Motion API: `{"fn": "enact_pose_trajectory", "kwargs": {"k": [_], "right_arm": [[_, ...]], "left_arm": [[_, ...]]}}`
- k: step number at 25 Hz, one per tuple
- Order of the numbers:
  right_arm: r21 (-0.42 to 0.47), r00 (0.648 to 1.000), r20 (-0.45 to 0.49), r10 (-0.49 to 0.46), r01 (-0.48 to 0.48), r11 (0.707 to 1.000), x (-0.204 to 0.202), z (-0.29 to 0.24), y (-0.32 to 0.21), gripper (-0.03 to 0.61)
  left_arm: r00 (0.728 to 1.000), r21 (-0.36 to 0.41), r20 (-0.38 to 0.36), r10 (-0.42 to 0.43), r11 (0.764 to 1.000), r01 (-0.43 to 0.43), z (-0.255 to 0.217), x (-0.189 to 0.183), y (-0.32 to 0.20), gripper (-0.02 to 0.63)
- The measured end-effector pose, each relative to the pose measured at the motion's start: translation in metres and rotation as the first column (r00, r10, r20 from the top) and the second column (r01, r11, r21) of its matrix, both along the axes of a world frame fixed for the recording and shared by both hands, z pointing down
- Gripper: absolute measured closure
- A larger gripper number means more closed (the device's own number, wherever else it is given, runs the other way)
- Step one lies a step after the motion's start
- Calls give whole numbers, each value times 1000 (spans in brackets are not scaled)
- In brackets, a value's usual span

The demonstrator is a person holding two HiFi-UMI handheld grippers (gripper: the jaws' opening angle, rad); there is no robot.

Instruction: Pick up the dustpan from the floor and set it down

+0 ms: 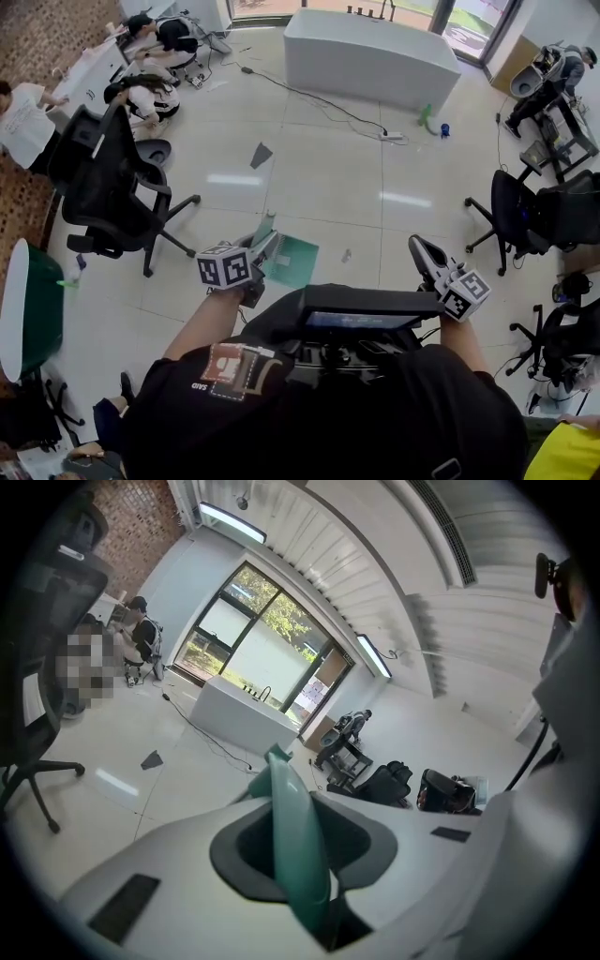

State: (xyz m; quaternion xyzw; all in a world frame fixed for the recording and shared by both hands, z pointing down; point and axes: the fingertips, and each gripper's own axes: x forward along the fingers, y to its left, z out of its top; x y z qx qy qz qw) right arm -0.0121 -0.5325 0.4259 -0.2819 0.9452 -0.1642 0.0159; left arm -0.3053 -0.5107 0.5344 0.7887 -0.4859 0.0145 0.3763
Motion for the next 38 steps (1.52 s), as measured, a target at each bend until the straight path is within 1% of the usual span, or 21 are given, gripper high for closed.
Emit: {"fn": "enact_pose_trajectory", "kwargs": {"k": [6,9,11,13,16,18,20,23,26,28,30,32,35,38], "right_arm": [[-1,1000,5,17,-17,1000,11,3,3,568],[-14,1000,0,25,-25,1000,24,10,2,568],[-18,1000,9,22,-22,1000,33,13,1,568],[-14,1000,14,18,-18,1000,46,15,0,569],[-13,1000,-2,21,-21,1000,87,20,-6,568],[-14,999,2,46,-46,999,127,20,-12,568],[-11,997,28,70,-70,998,168,13,-17,568],[-6,996,35,81,-81,997,224,10,-25,568],[-5,996,25,89,-89,996,262,13,-45,568],[-12,994,30,103,-103,995,276,15,-65,568],[-14,993,31,111,-111,994,276,16,-88,568],[-14,993,23,119,-119,993,263,19,-116,568],[-12,990,-9,139,-139,990,224,26,-166,568],[-6,985,-55,165,-165,986,174,27,-234,568]], "left_arm": [[1000,-6,-17,14,1000,-14,0,10,4,525],[1000,-26,-20,15,1000,-16,7,19,6,525],[1000,-45,-14,13,999,-14,14,27,5,525],[1000,-51,-15,16,999,-17,16,43,2,525],[1000,-48,-19,10,999,-11,12,78,-10,525],[1000,-38,-14,-2,999,1,8,107,-22,525],[1000,-29,-7,-17,999,16,1,136,-35,525],[999,-22,-11,-40,999,40,-8,177,-54,525],[998,-16,-3,-64,998,64,-9,201,-85,525],[997,-22,4,-71,997,71,-6,208,-112,525],[998,-34,3,-69,997,69,0,206,-140,523],[998,-44,-11,-66,997,66,9,195,-171,523],[998,-68,-42,-50,997,47,34,166,-226,523],[996,-104,-91,-22,995,12,61,130,-297,525]]}}
